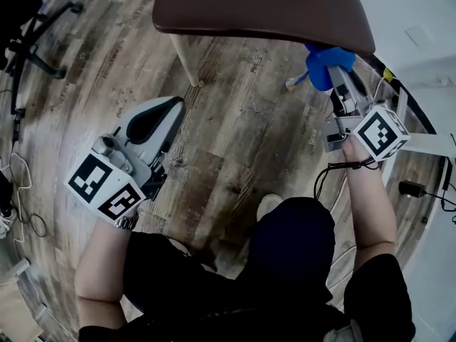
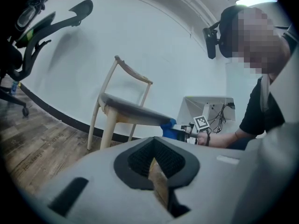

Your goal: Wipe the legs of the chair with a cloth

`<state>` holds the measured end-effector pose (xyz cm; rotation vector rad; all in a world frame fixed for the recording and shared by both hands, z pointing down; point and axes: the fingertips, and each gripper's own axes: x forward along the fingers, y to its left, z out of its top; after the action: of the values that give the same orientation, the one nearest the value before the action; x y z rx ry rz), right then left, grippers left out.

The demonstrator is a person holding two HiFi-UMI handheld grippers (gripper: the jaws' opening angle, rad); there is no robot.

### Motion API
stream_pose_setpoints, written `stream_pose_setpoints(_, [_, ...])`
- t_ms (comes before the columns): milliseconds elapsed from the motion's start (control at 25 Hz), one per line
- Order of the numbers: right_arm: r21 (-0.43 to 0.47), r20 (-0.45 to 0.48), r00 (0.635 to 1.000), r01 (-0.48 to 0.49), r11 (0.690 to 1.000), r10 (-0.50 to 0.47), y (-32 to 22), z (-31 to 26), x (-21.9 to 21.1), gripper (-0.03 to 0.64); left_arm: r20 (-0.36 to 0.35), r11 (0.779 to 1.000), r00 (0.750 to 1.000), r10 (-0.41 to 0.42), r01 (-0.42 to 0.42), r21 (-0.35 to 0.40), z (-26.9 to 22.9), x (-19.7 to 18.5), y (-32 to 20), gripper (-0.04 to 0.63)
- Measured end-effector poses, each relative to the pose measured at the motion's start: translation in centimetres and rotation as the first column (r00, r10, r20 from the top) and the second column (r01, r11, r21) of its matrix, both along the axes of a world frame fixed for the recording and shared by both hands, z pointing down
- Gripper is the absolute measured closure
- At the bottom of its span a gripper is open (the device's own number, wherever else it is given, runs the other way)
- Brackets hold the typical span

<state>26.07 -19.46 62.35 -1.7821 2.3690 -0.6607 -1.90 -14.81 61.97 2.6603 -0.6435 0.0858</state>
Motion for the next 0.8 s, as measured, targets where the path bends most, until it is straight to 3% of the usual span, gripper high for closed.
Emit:
stream_pose_setpoints(240, [-0.001, -0.019, 0.998, -0.056, 0.998, 0.056, 0.6, 0.3, 2.9, 0.531, 0.008, 1.000, 1.000, -0.007, 0.007, -0.007, 0.4, 0.4, -0.5, 0.591])
stream_pose_setpoints(800, [-0.045, 0.060, 0.990, -0.122, 0.992, 0.124, 0.4, 5.2, 6.3, 0.531, 0.045, 1.000, 0.999, -0.007, 0.008, -0.027, 2.3, 1.2, -1.1, 0.591])
